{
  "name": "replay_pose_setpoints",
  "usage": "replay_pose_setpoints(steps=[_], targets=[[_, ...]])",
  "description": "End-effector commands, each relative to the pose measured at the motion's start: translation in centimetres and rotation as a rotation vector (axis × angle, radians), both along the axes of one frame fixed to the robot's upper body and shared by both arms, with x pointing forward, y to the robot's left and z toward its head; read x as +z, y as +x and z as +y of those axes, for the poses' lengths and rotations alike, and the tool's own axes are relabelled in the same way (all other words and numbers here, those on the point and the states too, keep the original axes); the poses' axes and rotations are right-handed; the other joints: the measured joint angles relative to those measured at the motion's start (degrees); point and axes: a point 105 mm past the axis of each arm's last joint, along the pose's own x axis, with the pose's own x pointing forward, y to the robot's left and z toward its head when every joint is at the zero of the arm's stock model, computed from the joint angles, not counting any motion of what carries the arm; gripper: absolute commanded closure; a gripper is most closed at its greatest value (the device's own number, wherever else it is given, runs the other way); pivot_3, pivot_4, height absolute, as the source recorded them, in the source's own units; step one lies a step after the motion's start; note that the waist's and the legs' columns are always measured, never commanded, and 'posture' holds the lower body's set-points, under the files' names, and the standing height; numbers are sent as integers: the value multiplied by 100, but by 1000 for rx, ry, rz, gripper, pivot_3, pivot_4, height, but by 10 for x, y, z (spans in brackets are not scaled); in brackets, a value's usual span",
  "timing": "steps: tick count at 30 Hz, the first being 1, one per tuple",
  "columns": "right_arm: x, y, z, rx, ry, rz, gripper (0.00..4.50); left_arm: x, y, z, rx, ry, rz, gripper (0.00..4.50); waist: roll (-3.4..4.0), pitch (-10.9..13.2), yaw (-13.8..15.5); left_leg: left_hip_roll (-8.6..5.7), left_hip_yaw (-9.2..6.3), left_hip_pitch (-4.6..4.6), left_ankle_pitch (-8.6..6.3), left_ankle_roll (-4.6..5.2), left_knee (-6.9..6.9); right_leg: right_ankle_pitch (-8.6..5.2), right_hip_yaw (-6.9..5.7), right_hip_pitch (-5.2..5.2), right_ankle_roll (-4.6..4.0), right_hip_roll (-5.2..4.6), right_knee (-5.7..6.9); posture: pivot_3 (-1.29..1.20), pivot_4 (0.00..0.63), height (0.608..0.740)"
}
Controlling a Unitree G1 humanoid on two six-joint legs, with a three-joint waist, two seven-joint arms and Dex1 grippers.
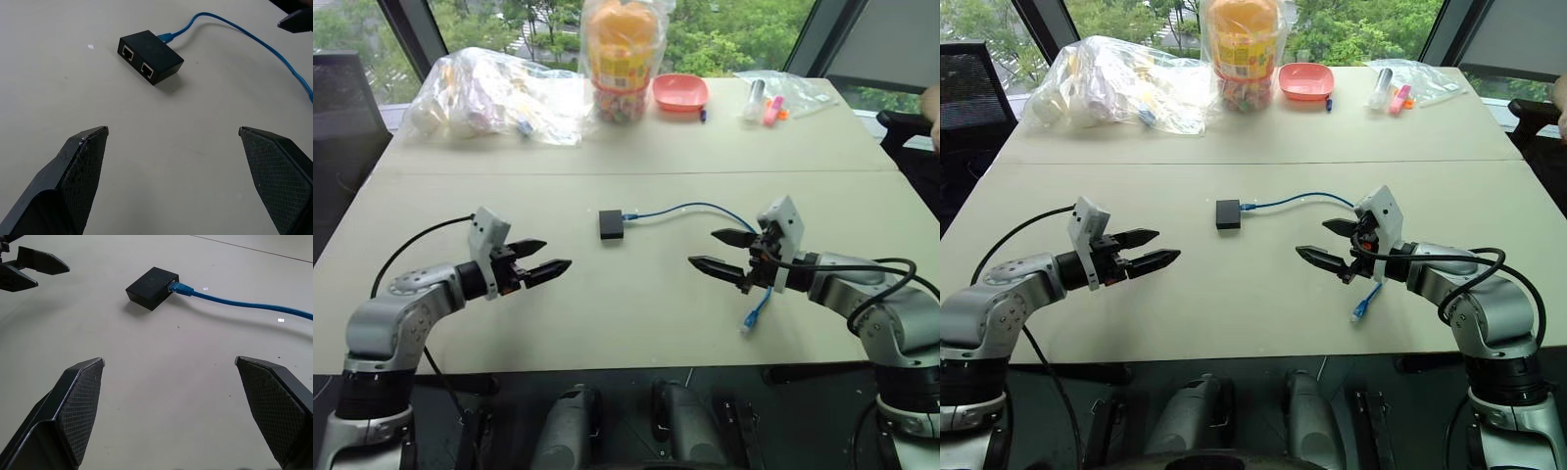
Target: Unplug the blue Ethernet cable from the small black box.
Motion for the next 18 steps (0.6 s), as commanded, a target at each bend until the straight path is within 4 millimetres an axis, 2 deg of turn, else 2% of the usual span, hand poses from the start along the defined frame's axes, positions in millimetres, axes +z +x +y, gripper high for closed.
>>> replay_pose_setpoints(steps=[1,18], targets=[[10,1,2,13,8,-45,0,13,1,1,4,-9,-47,62,0,0,0,0,0,0,0,0,0,0,0,0,0,0,0,0,150,740],[6,5,2,4,-4,-36,0,19,15,4,15,41,-86,62,0,0,6,0,0,0,0,-1,0,0,0,0,-1,-1,0,0,150,740]])
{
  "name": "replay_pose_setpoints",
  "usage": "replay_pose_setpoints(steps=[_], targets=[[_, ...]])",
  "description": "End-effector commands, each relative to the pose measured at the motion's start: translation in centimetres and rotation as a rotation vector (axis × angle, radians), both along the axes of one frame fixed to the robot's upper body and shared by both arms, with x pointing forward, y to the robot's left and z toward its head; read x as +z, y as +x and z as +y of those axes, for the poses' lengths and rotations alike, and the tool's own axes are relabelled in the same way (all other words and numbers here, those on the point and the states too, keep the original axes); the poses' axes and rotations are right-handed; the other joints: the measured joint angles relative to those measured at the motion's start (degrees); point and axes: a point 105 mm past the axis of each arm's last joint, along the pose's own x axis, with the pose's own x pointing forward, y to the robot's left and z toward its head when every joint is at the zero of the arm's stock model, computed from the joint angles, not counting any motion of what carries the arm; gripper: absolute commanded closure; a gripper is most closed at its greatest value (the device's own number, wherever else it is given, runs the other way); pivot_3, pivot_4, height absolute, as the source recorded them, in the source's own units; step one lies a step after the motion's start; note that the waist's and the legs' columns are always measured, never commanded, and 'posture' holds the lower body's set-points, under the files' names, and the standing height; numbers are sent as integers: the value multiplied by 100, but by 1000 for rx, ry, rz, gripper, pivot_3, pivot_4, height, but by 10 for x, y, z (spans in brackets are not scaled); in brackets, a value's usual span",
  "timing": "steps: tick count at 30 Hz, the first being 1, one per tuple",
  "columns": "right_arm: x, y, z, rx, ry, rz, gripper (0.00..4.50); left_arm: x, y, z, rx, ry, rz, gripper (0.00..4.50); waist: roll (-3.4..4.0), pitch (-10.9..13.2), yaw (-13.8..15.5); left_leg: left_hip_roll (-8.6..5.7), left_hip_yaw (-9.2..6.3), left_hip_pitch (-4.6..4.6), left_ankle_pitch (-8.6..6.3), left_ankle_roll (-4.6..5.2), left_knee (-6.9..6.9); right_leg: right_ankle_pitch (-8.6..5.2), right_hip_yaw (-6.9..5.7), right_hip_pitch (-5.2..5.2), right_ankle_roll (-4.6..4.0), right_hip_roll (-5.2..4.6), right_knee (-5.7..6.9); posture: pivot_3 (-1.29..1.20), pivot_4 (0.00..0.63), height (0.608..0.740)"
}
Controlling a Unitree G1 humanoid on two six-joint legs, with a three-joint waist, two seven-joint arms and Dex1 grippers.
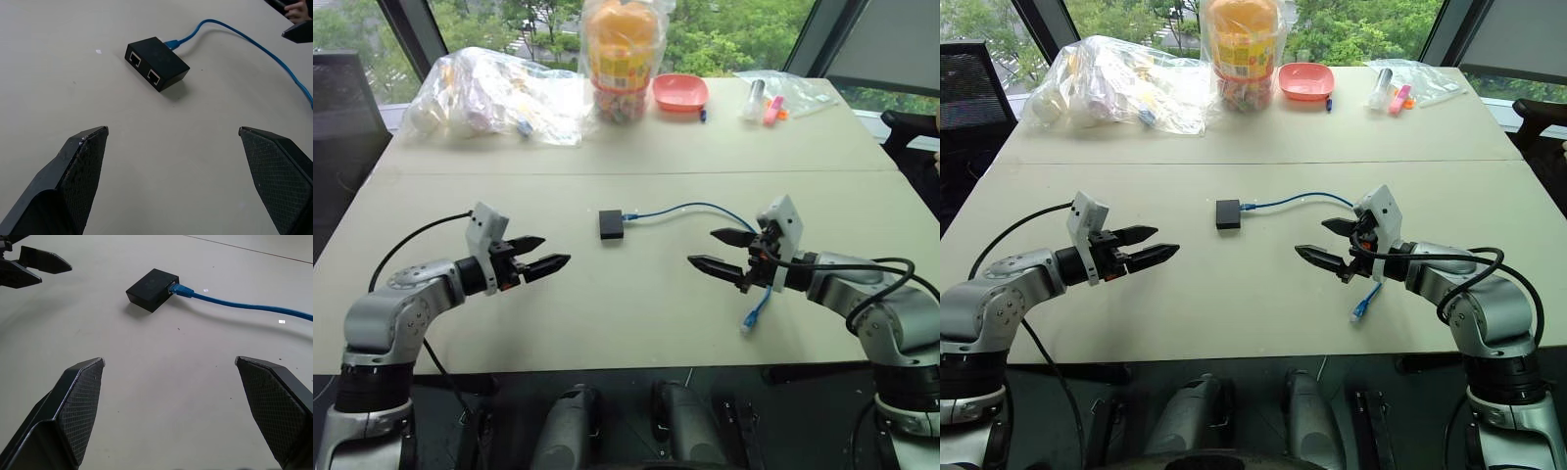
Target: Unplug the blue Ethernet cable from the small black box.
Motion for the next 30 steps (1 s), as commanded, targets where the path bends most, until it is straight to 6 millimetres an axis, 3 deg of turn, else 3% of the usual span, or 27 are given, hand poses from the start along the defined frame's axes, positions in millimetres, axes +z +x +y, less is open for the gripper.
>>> replay_pose_setpoints(steps=[1,5,7,12,16,19,26,30], targets=[[8,6,2,16,-7,-37,0,16,9,3,-14,41,-80,62,0,0,-3,0,0,0,0,0,0,0,0,0,0,0,0,0,150,740],[12,19,6,54,-39,-63,0,19,20,6,-90,96,-97,62,0,0,-7,-1,2,0,0,0,2,3,-4,-1,-4,-1,0,0,150,740],[14,38,15,105,-98,-101,0,22,21,5,-200,140,-74,62,0,1,-33,-1,5,1,0,1,4,4,-10,-1,-7,-1,0,0,150,740],[11,79,37,216,-177,-137,0,32,12,11,-377,207,-32,62,0,3,-62,8,24,-4,0,4,1,12,-38,-16,-18,-2,-5,0,150,740],[0,107,64,293,-246,-129,0,46,6,18,-386,215,-58,62,2,7,-79,12,31,-20,-2,9,0,12,-44,-31,-13,9,3,0,150,740],[-15,117,73,320,-346,-117,0,49,2,21,-332,185,-81,62,2,7,-53,11,30,-24,-1,9,2,13,-45,-31,-10,11,2,0,150,740],[-33,123,89,315,-435,-114,0,32,-9,19,-265,182,-64,62,1,6,-73,-2,26,-24,-1,8,14,14,-46,-20,-11,-6,3,0,150,740],[-32,121,100,358,-438,-134,1803,26,-10,22,-234,193,-57,0,0,6,-98,4,24,14,5,-4,13,15,-45,3,-13,-5,23,0,150,740]])
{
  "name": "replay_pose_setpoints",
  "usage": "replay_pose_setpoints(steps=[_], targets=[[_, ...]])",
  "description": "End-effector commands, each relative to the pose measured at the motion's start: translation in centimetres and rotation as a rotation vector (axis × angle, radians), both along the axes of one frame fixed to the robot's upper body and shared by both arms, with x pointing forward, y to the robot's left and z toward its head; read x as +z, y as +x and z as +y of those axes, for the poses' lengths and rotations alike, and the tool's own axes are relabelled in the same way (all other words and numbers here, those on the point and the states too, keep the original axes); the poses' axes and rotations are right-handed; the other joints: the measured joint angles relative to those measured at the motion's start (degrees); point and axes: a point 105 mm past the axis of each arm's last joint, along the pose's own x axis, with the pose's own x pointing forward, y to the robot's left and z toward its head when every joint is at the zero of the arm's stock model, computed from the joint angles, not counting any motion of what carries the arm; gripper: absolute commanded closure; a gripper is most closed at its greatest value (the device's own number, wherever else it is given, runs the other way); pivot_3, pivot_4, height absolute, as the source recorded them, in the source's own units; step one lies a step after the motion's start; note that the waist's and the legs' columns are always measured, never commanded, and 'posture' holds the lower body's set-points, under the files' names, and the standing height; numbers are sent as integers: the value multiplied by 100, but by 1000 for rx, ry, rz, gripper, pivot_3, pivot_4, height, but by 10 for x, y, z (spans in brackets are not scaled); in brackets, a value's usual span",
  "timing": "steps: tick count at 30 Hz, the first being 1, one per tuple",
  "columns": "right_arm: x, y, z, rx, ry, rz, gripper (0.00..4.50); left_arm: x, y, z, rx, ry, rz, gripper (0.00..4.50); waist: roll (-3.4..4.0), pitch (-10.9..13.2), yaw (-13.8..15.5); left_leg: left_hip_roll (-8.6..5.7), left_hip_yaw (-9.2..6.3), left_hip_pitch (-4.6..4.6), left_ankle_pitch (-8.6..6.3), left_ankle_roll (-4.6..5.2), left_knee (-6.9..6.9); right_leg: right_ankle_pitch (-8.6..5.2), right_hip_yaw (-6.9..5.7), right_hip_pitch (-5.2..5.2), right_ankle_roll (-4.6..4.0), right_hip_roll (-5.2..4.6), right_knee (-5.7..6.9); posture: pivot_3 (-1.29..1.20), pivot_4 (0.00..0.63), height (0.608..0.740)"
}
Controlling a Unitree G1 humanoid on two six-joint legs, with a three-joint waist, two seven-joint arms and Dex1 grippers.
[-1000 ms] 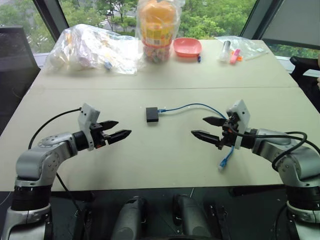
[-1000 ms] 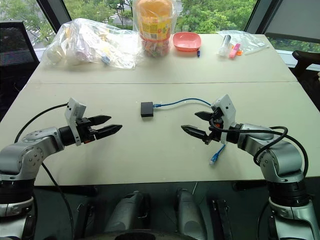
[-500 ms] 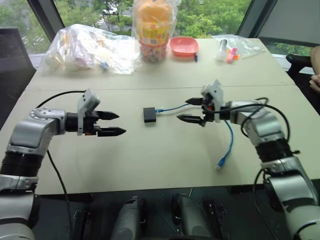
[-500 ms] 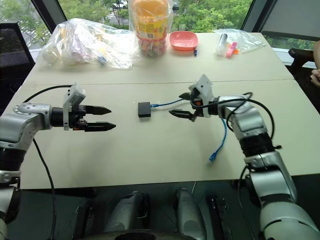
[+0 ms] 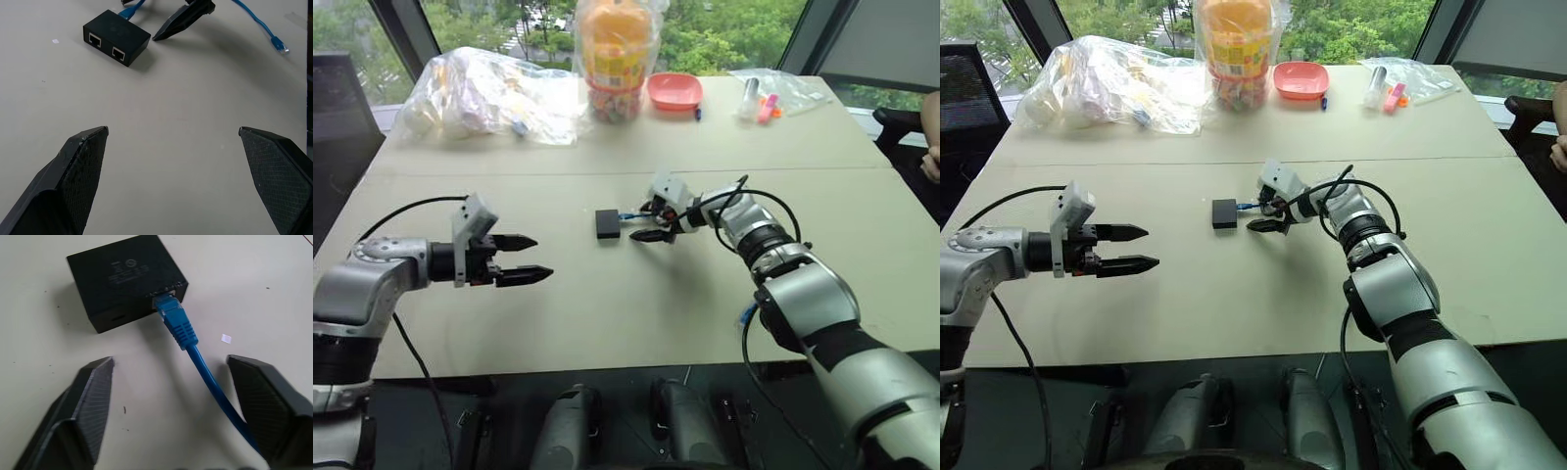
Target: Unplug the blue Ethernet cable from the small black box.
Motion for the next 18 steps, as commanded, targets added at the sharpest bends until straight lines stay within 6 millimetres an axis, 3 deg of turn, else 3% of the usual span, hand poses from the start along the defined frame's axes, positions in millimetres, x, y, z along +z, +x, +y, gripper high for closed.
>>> replay_pose_setpoints(steps=[1,5,7,10,14,18], targets=[[7,1,8,28,-4,-35,2356,10,0,3,24,-2,-51,0,0,0,-30,3,-1,8,3,-5,-2,0,0,3,0,0,5,0,150,740],[11,2,13,54,-22,-84,4454,5,3,2,32,10,-46,0,0,0,-85,3,-5,17,15,-25,-1,-2,2,-9,-4,-11,47,0,150,740],[16,9,6,30,-72,-170,4454,4,5,3,35,9,-48,0,0,0,-99,3,-7,18,19,-31,-2,-2,3,-13,-4,-11,55,0,150,740],[40,23,-11,-16,-126,-396,4454,9,20,9,83,-34,-70,0,1,1,-85,2,-9,17,21,-36,-1,-2,2,-17,-5,-12,61,0,150,740],[72,23,-29,20,-158,-711,4454,40,47,11,130,-256,-80,0,1,2,-51,-6,-7,11,22,-35,-1,-3,2,-21,-5,-11,57,0,150,740],[99,10,-34,48,-104,-926,4454,68,58,-7,-4,-433,-43,0,-1,1,-112,-8,-3,12,20,-28,-1,-2,0,-17,7,-5,62,0,150,740]])
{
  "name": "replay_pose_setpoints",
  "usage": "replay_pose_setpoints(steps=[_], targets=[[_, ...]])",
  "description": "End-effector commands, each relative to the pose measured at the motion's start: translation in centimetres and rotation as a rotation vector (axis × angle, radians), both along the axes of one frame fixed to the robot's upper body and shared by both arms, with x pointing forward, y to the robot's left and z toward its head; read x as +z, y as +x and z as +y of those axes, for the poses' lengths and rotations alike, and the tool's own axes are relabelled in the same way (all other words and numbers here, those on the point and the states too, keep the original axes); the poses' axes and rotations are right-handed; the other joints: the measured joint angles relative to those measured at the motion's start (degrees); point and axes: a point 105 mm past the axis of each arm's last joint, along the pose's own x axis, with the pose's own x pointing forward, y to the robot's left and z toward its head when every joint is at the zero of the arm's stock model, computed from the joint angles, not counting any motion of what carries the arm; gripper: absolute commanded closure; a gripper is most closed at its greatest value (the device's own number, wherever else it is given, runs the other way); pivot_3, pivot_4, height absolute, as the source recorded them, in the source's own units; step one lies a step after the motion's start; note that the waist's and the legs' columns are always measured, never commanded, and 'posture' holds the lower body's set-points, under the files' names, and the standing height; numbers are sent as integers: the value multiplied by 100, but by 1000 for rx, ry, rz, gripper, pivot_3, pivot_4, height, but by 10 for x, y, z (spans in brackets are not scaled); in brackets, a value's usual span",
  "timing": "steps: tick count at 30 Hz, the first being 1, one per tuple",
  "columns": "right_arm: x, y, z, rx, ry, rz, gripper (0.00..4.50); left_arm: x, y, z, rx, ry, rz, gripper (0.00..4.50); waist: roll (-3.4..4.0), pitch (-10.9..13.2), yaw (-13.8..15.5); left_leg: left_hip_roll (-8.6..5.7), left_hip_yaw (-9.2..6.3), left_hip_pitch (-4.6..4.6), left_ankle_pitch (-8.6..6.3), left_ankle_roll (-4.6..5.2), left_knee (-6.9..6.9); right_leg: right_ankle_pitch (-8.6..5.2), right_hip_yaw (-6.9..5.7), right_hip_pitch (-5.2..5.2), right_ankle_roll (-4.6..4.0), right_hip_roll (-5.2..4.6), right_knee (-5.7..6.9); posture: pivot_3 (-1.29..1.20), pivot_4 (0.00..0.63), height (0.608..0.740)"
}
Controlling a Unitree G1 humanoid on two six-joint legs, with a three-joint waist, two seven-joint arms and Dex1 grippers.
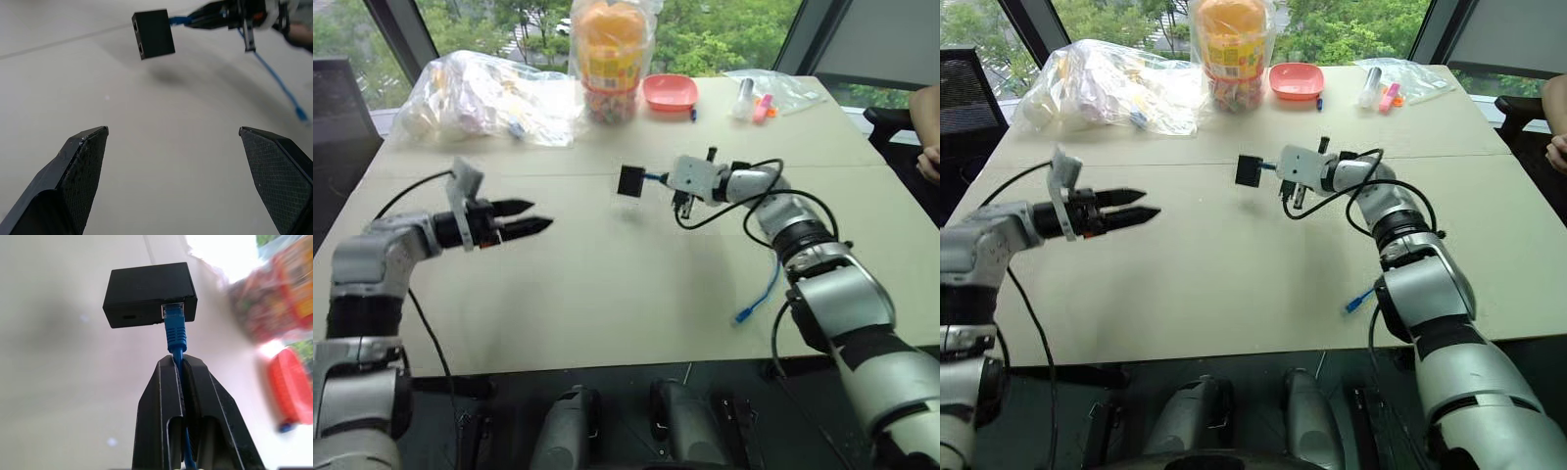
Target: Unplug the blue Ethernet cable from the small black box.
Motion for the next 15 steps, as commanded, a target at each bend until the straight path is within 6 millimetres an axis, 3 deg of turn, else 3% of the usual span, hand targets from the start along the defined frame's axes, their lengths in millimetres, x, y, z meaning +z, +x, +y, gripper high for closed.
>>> replay_pose_setpoints(steps=[1,6,9,15], targets=[[34,-11,10,73,50,-204,4454,24,7,-12,-104,-133,-16,0,0,0,-42,2,2,1,0,1,0,4,1,0,9,4,0,0,150,740],[58,-20,9,69,67,-339,4454,30,26,-40,-245,-268,39,0,0,1,-40,1,5,4,1,2,1,5,0,1,31,11,8,0,150,740],[77,-25,7,59,110,-387,4454,20,46,-64,-229,-259,72,0,-2,1,-25,0,3,3,2,4,6,3,0,3,34,11,9,0,150,740],[89,-33,5,53,191,-392,4454,24,67,-82,-127,-266,51,0,-7,4,-27,-1,3,-2,-9,22,11,-1,1,6,42,7,3,0,150,740]])
